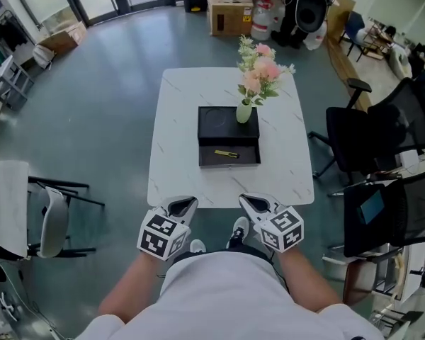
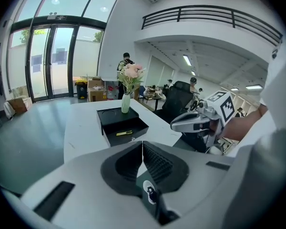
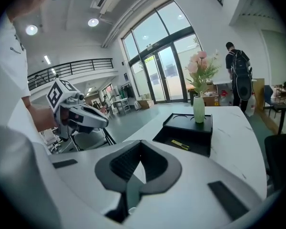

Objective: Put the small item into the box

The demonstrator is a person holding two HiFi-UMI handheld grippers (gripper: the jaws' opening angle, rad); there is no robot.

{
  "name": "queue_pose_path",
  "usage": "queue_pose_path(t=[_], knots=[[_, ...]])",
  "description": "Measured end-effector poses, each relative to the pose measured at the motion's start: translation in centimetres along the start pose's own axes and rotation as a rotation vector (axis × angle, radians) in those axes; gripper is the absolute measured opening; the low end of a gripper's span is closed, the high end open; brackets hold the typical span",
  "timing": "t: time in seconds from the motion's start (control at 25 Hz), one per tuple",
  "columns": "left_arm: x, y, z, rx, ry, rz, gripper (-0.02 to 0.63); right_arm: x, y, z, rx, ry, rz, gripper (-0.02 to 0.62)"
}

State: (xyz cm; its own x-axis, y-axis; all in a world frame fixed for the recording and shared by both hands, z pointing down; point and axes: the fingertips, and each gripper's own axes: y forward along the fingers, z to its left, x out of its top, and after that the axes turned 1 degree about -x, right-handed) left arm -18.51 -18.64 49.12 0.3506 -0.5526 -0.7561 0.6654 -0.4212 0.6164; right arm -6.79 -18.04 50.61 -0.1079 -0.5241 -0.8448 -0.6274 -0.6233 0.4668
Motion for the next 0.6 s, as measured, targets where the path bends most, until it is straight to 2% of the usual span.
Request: queue_pose_path(t=[0.32, 0.6], knots=[[-3.4, -3.2, -0.5, -0.075, 0.026, -0.01, 0.017, -1.9, -1.5, 6.1, -0.077, 0.053, -0.043, 0.015], [-3.5, -4.5, -1.1, -0.099, 0.077, -0.018, 0.017, -3.2, -2.9, 7.3, -0.128, 0.066, -0.048, 0.015]])
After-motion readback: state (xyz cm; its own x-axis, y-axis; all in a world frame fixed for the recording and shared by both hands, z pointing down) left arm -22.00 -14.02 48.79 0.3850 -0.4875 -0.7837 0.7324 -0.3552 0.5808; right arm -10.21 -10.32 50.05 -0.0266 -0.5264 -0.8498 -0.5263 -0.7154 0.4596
